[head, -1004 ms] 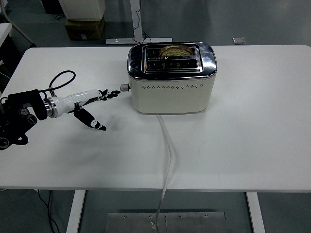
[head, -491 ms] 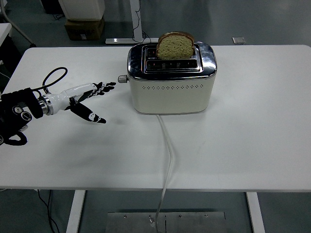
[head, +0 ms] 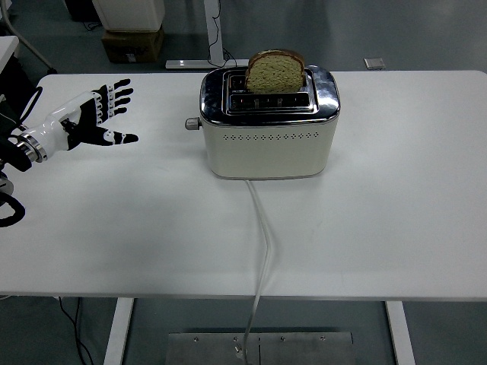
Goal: Press down toaster
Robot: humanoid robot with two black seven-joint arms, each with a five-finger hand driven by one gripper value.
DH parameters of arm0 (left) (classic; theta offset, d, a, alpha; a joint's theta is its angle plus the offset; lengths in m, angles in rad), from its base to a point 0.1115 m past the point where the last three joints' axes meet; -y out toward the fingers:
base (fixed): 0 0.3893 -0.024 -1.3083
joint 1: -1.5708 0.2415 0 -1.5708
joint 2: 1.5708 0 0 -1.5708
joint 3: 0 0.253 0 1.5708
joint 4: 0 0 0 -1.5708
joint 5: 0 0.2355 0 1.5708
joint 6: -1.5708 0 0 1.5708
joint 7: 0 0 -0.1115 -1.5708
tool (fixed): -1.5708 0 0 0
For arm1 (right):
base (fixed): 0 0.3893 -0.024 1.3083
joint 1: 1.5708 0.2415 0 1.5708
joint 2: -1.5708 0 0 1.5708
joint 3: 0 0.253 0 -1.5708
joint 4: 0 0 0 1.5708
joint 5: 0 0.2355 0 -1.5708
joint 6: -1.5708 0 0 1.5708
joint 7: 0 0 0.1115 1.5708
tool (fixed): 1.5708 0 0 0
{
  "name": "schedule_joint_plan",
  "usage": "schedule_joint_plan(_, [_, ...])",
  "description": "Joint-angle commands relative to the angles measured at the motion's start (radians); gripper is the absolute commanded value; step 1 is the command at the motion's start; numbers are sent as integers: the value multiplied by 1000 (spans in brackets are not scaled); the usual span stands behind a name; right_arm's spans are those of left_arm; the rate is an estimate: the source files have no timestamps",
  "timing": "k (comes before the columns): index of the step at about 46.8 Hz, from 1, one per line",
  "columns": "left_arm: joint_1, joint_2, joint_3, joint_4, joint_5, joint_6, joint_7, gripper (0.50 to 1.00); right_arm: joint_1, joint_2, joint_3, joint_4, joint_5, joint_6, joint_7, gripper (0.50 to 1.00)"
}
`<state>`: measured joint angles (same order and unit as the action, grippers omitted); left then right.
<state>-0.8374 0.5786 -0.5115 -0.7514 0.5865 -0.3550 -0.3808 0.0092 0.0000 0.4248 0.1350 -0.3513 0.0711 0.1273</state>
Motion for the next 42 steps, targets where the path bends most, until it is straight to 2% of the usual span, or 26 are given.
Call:
schedule_joint_plan(1, [-15,3,-2,3,-57,1,-1,1000,0,0,0,0,0,0,0,1000])
schedule_joint_plan(5, [-17,1,-2,15,-132,8,-1,1000,0,0,0,0,0,0,0,1000])
schedule_joint_plan(12, [-15,-6,-2,50,-299,62,-3,1000,0,0,-1,0,0,0,0,1000])
schedule_joint_plan(19, [-8,-16,-4,84,-453,74,-3,1000,0,0,0,0,0,-1,0,1000])
schedule_joint_plan(26, [-8,-68,-5,139,-600,100,-3,1000,0,0,0,0,0,-1,0,1000])
schedule_joint_plan(33, [-8,-117,-8,171,-671,128,-3,1000,0,0,-1,0,0,0,0,998])
schedule_joint_plan(42, [-17,-123,-24,173,-714,146,-3,1000,0,0,0,0,0,1,0,1000])
